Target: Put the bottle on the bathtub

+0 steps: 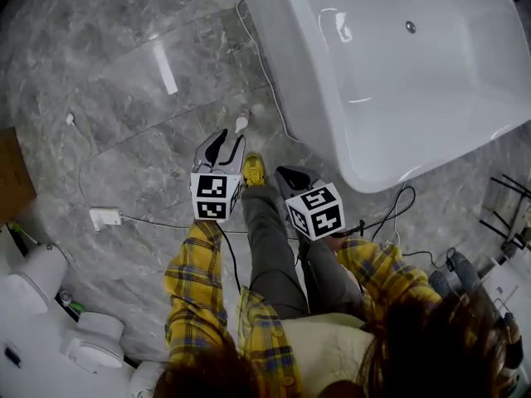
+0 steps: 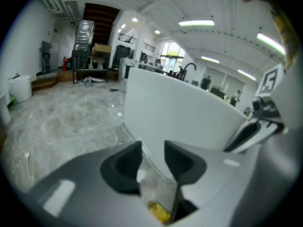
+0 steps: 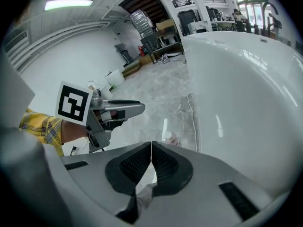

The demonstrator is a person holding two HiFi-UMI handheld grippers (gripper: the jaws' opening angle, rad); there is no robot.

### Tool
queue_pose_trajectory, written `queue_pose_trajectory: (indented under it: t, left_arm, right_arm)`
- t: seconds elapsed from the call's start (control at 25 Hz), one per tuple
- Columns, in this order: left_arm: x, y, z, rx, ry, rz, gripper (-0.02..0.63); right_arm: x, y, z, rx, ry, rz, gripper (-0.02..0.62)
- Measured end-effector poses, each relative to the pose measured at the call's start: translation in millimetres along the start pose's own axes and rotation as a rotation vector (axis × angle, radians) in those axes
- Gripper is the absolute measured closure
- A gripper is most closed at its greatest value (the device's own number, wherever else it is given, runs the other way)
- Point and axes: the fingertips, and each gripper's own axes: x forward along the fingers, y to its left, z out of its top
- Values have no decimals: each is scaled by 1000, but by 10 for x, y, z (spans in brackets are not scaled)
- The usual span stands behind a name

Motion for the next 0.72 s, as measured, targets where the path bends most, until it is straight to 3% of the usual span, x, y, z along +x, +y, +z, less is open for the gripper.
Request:
queue_pose_trajectory:
  t: [0.28,0.44,0.72]
  left_arm:
    - [-449,-59,514,19,-29,2,469]
    - [-671,-141,767,36,-51,5,518]
    - [-999,-247,1036,-45,-98,-16,577]
  right_arm:
    - [-292,98,247,0,-32,-32,581]
    - [-433,147,437,-12,-57,-36,581]
    - [-702,318,766,-16,-118,-42,581]
